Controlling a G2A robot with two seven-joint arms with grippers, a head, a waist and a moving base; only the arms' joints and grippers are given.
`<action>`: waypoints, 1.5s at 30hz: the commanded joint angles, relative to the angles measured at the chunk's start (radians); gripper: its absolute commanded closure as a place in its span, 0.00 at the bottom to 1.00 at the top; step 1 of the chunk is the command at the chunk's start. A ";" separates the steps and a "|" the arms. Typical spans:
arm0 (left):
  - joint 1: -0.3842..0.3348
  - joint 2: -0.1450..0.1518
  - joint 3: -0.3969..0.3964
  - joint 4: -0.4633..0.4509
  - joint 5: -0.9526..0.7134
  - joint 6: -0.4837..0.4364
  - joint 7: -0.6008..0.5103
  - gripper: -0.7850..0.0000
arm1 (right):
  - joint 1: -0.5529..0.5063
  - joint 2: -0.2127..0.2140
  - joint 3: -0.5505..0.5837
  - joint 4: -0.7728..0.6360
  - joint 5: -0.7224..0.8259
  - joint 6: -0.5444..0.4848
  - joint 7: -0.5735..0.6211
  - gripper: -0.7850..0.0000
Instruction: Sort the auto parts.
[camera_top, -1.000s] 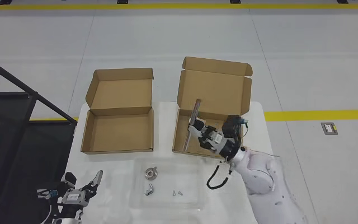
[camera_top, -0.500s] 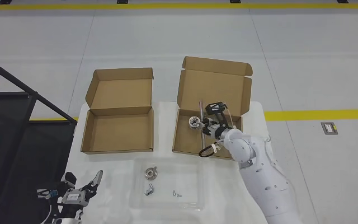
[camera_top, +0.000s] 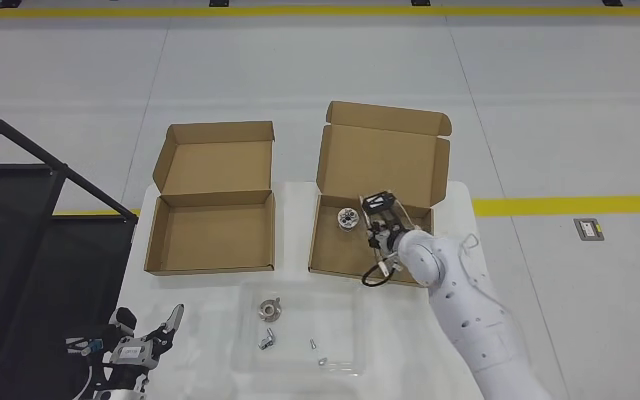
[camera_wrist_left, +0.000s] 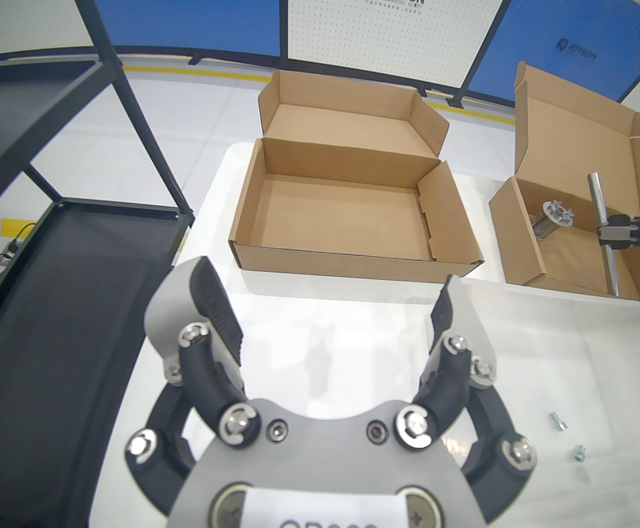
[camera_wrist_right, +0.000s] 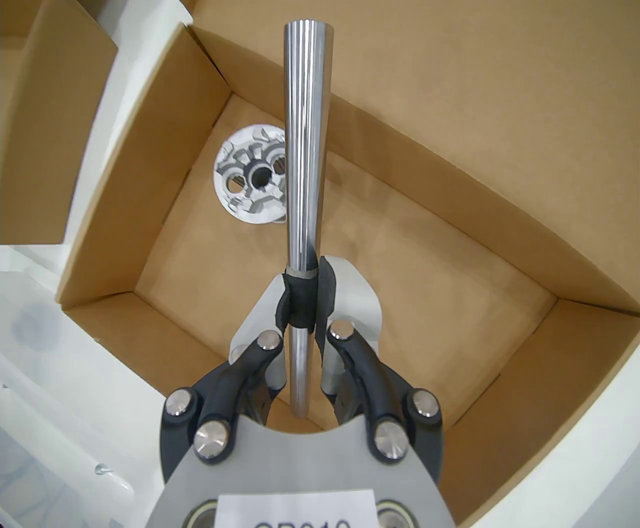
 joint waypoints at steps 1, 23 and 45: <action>0.000 0.000 0.000 0.000 0.000 0.000 0.000 0.00 | 0.010 -0.002 -0.014 0.014 -0.023 0.009 0.011 1.00; 0.000 0.000 0.000 0.000 0.000 0.000 0.000 0.00 | 0.094 -0.020 -0.068 0.125 -0.037 0.033 0.063 0.71; 0.000 0.000 0.000 0.000 0.000 0.000 0.000 0.00 | -0.247 0.053 0.057 -0.548 0.175 -0.324 0.253 0.34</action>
